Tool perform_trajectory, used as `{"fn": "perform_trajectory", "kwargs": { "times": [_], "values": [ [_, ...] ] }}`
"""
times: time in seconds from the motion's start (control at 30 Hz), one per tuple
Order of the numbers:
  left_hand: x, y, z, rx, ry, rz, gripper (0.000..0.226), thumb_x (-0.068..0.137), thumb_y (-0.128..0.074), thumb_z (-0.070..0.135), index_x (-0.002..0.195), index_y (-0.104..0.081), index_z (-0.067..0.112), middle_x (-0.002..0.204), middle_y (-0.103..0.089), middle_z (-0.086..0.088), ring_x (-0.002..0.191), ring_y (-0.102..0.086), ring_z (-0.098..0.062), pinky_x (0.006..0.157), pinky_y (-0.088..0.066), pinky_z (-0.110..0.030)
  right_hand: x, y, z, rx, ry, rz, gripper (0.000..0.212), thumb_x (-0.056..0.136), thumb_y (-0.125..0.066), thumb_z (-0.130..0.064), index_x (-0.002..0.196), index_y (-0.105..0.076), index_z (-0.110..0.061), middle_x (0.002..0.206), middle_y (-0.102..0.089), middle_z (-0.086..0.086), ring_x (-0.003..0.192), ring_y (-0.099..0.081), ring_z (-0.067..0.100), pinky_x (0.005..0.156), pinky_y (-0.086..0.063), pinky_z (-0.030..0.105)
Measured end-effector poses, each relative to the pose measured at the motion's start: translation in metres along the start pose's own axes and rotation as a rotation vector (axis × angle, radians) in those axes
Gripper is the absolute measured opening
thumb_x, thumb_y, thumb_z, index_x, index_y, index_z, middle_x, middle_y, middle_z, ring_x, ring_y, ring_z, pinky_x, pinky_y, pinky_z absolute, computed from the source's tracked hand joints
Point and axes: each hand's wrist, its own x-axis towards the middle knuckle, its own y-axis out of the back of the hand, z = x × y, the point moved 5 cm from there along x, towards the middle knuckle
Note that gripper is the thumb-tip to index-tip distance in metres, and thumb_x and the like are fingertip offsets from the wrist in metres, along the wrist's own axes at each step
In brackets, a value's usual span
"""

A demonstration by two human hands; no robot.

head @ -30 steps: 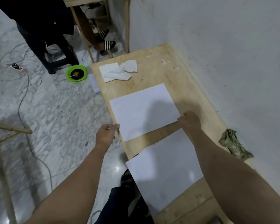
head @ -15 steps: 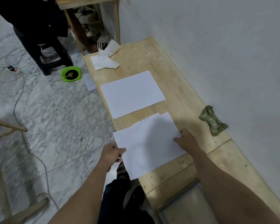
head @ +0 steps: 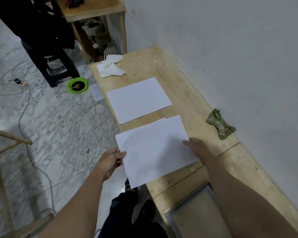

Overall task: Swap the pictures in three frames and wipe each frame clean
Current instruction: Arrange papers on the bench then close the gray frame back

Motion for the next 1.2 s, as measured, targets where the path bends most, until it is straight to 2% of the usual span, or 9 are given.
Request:
{"fn": "perform_trajectory", "kwargs": {
  "times": [0.07, 0.17, 0.23, 0.43, 0.6, 0.77, 0.9, 0.97, 1.2],
  "values": [
    [-0.002, 0.006, -0.001, -0.032, 0.015, -0.013, 0.011, 0.092, -0.062, -0.001, 0.085, -0.059, 0.007, 0.094, -0.07, -0.012, 0.082, -0.064, -0.025, 0.072, -0.052, -0.031, -0.008, -0.001, -0.005, 0.093, 0.028, 0.018, 0.02, 0.089, -0.063, -0.023, 0.098, -0.062, -0.005, 0.102, -0.06, 0.011, 0.083, -0.057, 0.026, 0.071, -0.041, 0.034],
    [-0.005, 0.015, -0.001, -0.042, 0.016, -0.017, 0.012, 0.091, -0.062, -0.002, 0.084, -0.06, 0.008, 0.094, -0.072, -0.011, 0.084, -0.064, -0.026, 0.076, -0.052, -0.033, -0.019, 0.001, -0.009, 0.108, 0.064, 0.084, 0.02, 0.081, -0.065, -0.019, 0.075, -0.054, -0.005, 0.078, -0.044, 0.014, 0.075, -0.042, 0.023, 0.064, -0.032, 0.034],
    [-0.008, 0.018, 0.003, -0.001, 0.005, -0.018, 0.012, 0.091, -0.062, -0.002, 0.083, -0.062, 0.007, 0.094, -0.073, -0.011, 0.082, -0.066, -0.026, 0.075, -0.052, -0.033, -0.026, 0.006, -0.008, 0.153, 0.079, 0.145, 0.026, 0.079, -0.066, -0.016, 0.08, -0.059, 0.009, 0.079, -0.042, 0.023, 0.077, -0.04, 0.021, 0.064, -0.029, 0.033],
    [-0.006, 0.011, 0.025, 0.217, -0.096, 0.029, 0.004, 0.089, -0.066, -0.002, 0.093, -0.066, -0.003, 0.096, -0.076, -0.016, 0.081, -0.071, -0.028, 0.07, -0.056, -0.031, -0.061, 0.02, 0.01, 0.297, 0.054, 0.23, 0.004, 0.082, -0.068, -0.01, 0.079, -0.068, -0.008, 0.083, -0.062, 0.006, 0.078, -0.055, 0.025, 0.067, -0.04, 0.031],
    [-0.003, -0.041, 0.04, 0.286, -0.176, -0.102, 0.01, 0.089, -0.067, 0.001, 0.099, -0.07, 0.001, 0.094, -0.077, -0.011, 0.078, -0.071, -0.025, 0.069, -0.056, -0.031, -0.106, 0.032, 0.083, 0.472, -0.11, 0.393, 0.027, 0.082, -0.07, -0.02, 0.1, -0.07, 0.0, 0.104, -0.066, 0.02, 0.098, -0.062, 0.037, 0.091, -0.052, 0.049],
    [-0.014, -0.116, 0.016, 0.458, -0.157, -0.287, 0.012, 0.09, -0.067, -0.002, 0.096, -0.068, 0.008, 0.082, -0.073, -0.006, 0.069, -0.065, -0.024, 0.053, -0.051, -0.027, -0.188, 0.03, 0.177, 0.797, -0.305, 0.606, 0.035, 0.084, -0.073, -0.015, 0.114, -0.066, 0.002, 0.113, -0.064, 0.015, 0.105, -0.061, 0.038, 0.094, -0.049, 0.053],
    [-0.034, -0.168, -0.024, 0.613, -0.164, -0.437, 0.016, 0.089, -0.065, -0.007, 0.088, -0.07, 0.008, 0.082, -0.07, -0.006, 0.073, -0.065, -0.022, 0.059, -0.055, -0.023, -0.261, 0.008, 0.246, 0.985, -0.446, 0.72, 0.021, 0.081, -0.074, -0.019, 0.093, -0.069, -0.003, 0.102, -0.07, 0.017, 0.088, -0.066, 0.034, 0.088, -0.054, 0.052],
    [-0.042, -0.185, -0.046, 0.688, -0.161, -0.494, 0.014, 0.086, -0.066, -0.005, 0.094, -0.073, 0.004, 0.091, -0.074, -0.011, 0.082, -0.069, -0.028, 0.075, -0.06, -0.033, -0.293, -0.004, 0.267, 1.025, -0.493, 0.787, 0.011, 0.084, -0.072, -0.013, 0.085, -0.067, -0.004, 0.096, -0.069, 0.018, 0.083, -0.066, 0.033, 0.088, -0.054, 0.05],
    [-0.062, -0.206, -0.108, 0.888, -0.141, -0.604, 0.018, 0.08, -0.069, 0.0, 0.096, -0.074, 0.008, 0.099, -0.075, -0.012, 0.093, -0.071, -0.032, 0.086, -0.059, -0.045, -0.355, -0.046, 0.322, 1.196, -0.579, 0.956, 0.022, 0.085, -0.068, -0.004, 0.106, -0.063, 0.0, 0.101, -0.065, 0.014, 0.081, -0.061, 0.03, 0.075, -0.053, 0.041]
  ]
}}
